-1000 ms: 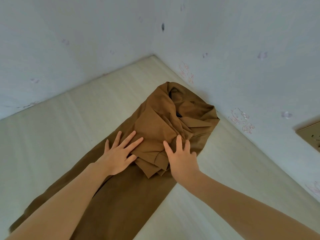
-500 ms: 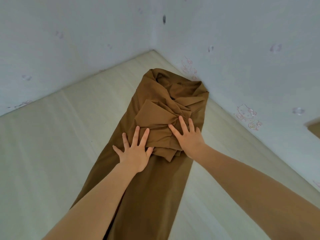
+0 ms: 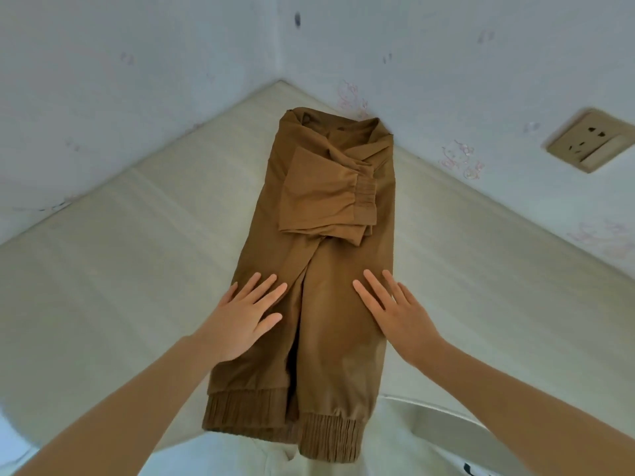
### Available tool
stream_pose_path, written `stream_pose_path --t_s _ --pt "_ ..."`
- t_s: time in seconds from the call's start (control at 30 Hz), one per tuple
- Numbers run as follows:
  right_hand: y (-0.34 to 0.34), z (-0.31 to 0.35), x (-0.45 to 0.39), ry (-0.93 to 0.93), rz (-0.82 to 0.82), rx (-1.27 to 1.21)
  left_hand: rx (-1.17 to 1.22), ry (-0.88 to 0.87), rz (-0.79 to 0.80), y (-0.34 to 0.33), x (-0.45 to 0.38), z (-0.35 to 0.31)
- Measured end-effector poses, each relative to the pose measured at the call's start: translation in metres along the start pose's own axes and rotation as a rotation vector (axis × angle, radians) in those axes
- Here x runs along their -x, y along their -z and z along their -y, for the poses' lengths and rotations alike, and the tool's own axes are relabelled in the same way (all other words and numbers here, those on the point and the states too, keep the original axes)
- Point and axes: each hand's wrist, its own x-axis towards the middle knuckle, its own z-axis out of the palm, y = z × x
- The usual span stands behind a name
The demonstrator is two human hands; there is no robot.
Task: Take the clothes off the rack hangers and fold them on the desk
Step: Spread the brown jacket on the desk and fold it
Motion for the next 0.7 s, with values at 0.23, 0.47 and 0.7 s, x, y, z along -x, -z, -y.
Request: stream_pose_path --t_s 0.23,0.47,0.7 --pt "-0.023 0.034 0.065 0.021 -0.139 -0.082 -0.217 -0.184 -0.238 -0.001 0.064 0.035" --pt "-0.032 0.036 0.069 0.082 -0.164 -0.035 -0.452 -0.236 -0.281 0.003 0.055 0.055" --pt "-0.030 0.031 0.036 0.127 -0.107 0.046 -0.569 -0.244 -0.024 -0.005 0.021 0.039"
